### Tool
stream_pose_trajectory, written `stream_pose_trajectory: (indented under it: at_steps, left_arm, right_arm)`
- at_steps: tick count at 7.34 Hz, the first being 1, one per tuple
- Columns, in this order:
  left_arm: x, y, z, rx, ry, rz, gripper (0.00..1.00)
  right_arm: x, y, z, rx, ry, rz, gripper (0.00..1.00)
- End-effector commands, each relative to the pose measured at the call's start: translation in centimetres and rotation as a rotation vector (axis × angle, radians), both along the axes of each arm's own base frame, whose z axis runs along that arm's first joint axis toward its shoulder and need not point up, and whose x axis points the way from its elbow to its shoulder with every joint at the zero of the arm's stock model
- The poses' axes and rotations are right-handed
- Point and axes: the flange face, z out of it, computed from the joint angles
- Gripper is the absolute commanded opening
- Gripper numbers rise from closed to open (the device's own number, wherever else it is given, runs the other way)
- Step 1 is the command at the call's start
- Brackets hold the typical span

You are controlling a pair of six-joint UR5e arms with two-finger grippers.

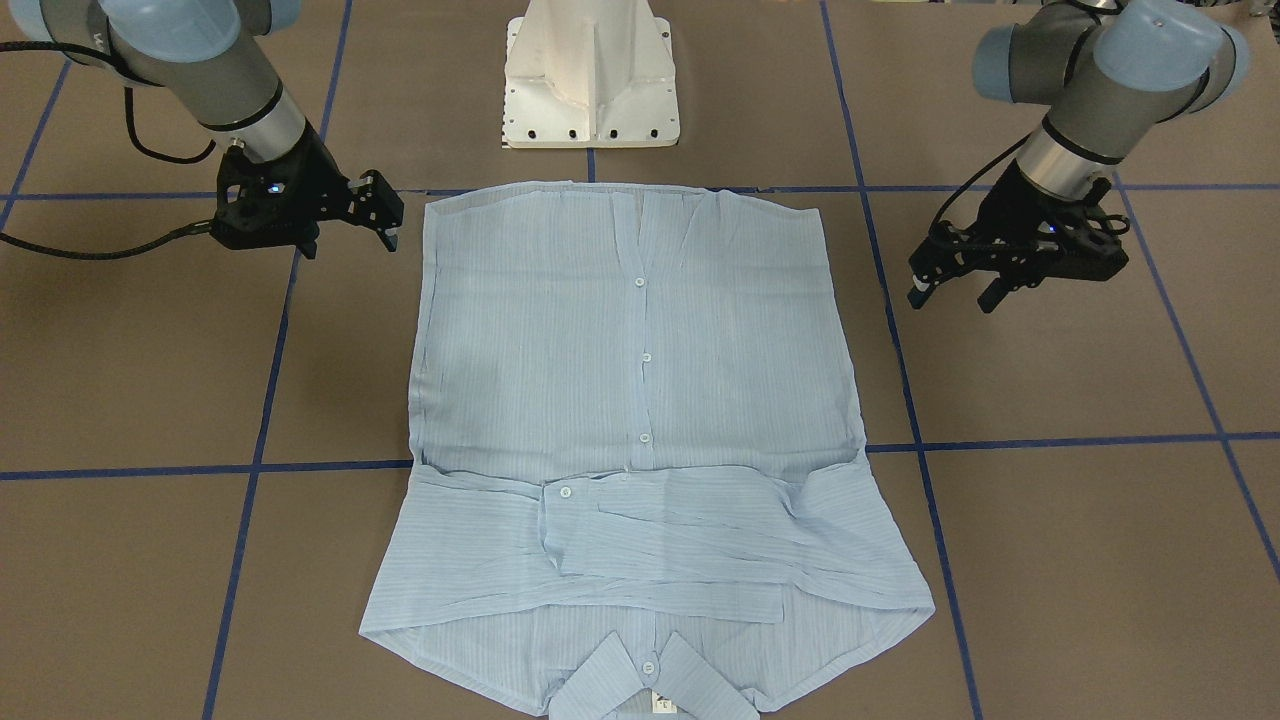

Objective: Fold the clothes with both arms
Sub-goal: 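Move both grippers down to the shirt's side edges near the hem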

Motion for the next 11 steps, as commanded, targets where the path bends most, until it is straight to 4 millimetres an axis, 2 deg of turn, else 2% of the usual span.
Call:
stream_pose_trajectory:
  at_steps: [1, 2, 3, 5, 7, 8, 9, 11]
  left_arm:
    - [4.4, 5.1, -0.4, -0.129, 0.115, -0.014, 0.99]
    - [7.9, 7.5, -0.4, -0.157, 0.107, -0.059, 0.99]
    - [8.6, 8.6, -1.4, -0.167, 0.126, -0.079, 0.99]
    - [8.1, 9.1, -2.5, -0.165, 0.136, -0.076, 0.99]
    - [8.1, 9.0, -2.4, -0.168, 0.131, -0.077, 0.99]
    - [8.0, 9.1, -2.5, -0.167, 0.132, -0.077, 0.99]
    - [7.9, 9.0, -2.7, -0.165, 0.135, -0.078, 0.99]
    - [7.9, 9.1, -2.7, -0.165, 0.135, -0.078, 0.99]
  right_arm:
    - [-5.5, 6.1, -0.2, 0.019, 0.038, 0.011, 1.00]
    - [-7.1, 8.1, -0.1, 0.003, 0.044, -0.007, 1.00]
    - [-8.2, 9.3, 0.6, -0.010, 0.058, -0.023, 1.00]
    - [-10.7, 10.2, 2.1, -0.023, 0.094, -0.055, 1.00]
    - [-11.6, 10.3, 3.4, -0.034, 0.121, -0.065, 0.99]
    - [-11.7, 10.3, 3.4, -0.039, 0.121, -0.068, 0.95]
    - [-11.8, 10.3, 3.6, -0.042, 0.124, -0.071, 0.86]
    - [-11.6, 10.4, 4.1, -0.056, 0.129, -0.079, 0.81]
